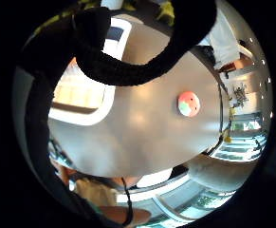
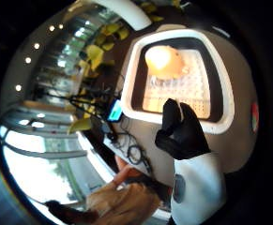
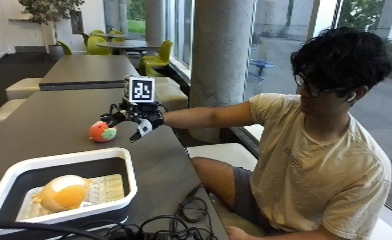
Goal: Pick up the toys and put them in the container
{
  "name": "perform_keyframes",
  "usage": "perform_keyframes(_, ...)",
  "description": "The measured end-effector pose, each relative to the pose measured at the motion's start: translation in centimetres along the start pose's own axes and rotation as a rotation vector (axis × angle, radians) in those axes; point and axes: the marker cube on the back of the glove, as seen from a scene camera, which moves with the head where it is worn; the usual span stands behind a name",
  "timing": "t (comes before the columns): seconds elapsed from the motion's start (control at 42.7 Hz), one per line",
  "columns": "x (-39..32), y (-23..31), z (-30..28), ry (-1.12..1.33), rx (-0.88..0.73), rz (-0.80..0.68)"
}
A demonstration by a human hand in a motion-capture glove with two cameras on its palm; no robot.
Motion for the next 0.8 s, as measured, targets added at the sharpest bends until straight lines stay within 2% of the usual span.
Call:
perform_keyframes(0.304, 0.1, 9.2, 3.1, 0.103, -0.039, -0.047)
perform_keyframes(0.491, 1.7, 13.8, 6.7, 0.124, -0.114, -0.005)
perform_keyframes(0.795, 4.5, 17.8, 9.8, 0.076, -0.137, 0.039)
